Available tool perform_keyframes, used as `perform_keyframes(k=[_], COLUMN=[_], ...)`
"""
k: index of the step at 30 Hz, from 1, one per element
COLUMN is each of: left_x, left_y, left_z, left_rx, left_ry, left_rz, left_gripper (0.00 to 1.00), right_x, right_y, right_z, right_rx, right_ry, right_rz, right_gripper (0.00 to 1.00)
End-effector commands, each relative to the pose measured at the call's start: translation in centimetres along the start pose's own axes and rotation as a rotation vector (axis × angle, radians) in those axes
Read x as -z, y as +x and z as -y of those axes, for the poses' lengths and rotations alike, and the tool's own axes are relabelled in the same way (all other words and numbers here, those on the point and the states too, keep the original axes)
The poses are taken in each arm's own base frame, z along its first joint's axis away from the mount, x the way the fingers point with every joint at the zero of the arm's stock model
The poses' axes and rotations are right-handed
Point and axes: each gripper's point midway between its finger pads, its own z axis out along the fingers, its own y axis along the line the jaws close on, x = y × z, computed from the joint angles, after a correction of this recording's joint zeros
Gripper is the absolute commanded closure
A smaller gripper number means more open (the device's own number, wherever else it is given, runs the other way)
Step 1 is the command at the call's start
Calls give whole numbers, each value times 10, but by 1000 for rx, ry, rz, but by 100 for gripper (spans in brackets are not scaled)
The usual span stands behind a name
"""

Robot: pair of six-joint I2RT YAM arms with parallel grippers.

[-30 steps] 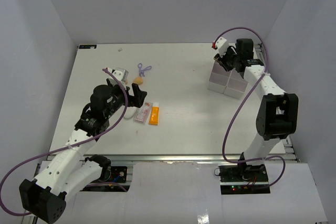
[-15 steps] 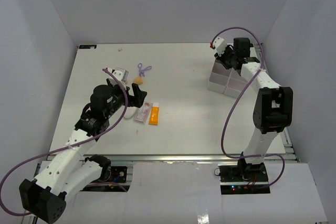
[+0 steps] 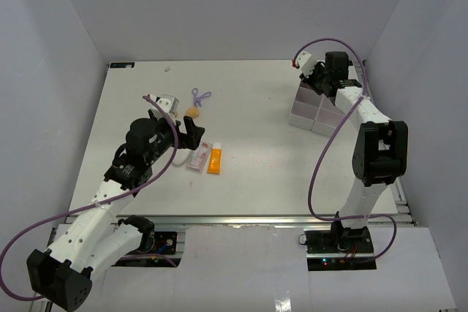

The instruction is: Organize the makeup

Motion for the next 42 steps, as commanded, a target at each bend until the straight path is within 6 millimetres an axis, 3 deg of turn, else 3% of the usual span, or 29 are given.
perform_keyframes(k=[1,21,24,27,30,34,39,42], left_x=[1,1,0,0,-1,-3,-9,-15], left_y=[-2,-1,-1,0,1,4,14,23], left_z=[2,2,1,1,2,3,3,4], left_rx=[1,0,1,0,1,6,14,24], left_ry=[15,13,12,11,16,22,30,39], left_rz=[13,10,10,8,3,-9,-49,-86], left_gripper=[2,2,2,2,2,2,2,2], right_x=[9,2,10,29,60,100,151,186], right_y=[-11,-5,-14,-39,-66,-94,-102,-109], right_z=[26,24,24,17,0,-47,-122,-152], right_rx=[50,48,22,-21,-81,-196,-301,-306], right_ry=[83,76,71,26,-68,-280,-572,-711], right_rz=[21,2,39,124,216,352,474,560], right_gripper=[68,52,51,50,48,47,45,43])
